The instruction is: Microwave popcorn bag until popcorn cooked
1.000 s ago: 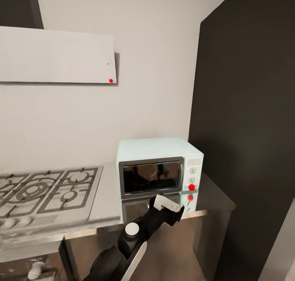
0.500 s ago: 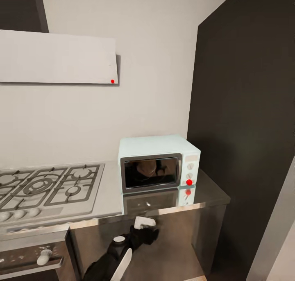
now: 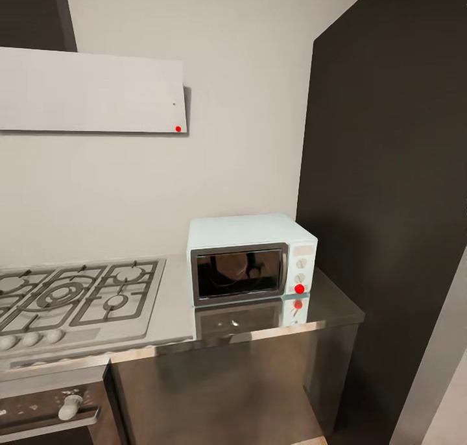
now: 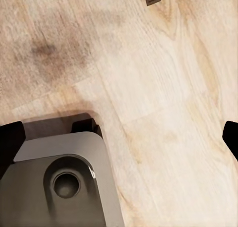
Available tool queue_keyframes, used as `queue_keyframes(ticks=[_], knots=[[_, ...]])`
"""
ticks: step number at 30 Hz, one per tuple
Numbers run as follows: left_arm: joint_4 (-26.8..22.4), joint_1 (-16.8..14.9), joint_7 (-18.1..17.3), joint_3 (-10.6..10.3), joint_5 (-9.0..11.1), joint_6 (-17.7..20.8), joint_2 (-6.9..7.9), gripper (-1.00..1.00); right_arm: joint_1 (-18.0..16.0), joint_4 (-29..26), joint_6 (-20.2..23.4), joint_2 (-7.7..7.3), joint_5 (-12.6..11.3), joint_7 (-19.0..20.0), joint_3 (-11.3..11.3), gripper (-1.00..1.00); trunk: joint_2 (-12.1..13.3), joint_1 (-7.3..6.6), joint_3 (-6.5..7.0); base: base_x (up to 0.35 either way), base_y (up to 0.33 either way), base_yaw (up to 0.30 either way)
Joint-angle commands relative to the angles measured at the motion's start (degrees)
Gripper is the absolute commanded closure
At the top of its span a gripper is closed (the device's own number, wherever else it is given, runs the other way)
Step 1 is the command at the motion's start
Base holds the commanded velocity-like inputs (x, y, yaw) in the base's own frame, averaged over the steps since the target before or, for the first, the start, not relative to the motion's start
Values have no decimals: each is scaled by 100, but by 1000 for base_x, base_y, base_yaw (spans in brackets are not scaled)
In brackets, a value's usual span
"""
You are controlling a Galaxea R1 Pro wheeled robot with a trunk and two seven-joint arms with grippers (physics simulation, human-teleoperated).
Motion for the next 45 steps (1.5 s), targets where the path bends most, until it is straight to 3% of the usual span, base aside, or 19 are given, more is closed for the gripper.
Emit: queue_keyframes(ticks=[1,5,8,12,16,45], knots=[[39,0,-10,-46,65,-9,18,-100,-8,18,-32,-8,18,22,-46,-100,-5,0,-8,0,0,0],[80,290,-10,-39,73,-51,136,-100,-8,10,-25,24,29,19,-30,-100,-5,0,-8,0,0,0],[83,621,-10,-36,81,-125,184,-100,-8,9,-29,43,208,19,-28,-100,-5,0,-8,0,0,0],[91,833,-3,-36,195,-786,226,-100,2,22,-22,56,518,19,-32,-100,-5,0,-8,0,0,0],[93,859,-2,-35,344,-917,226,-100,59,26,-23,62,564,19,-32,-100,-5,0,-8,0,0,121],[93,861,-2,-35,356,-934,226,-100,63,27,-23,102,567,19,-37,-100,-5,0,-8,0,0,267]])
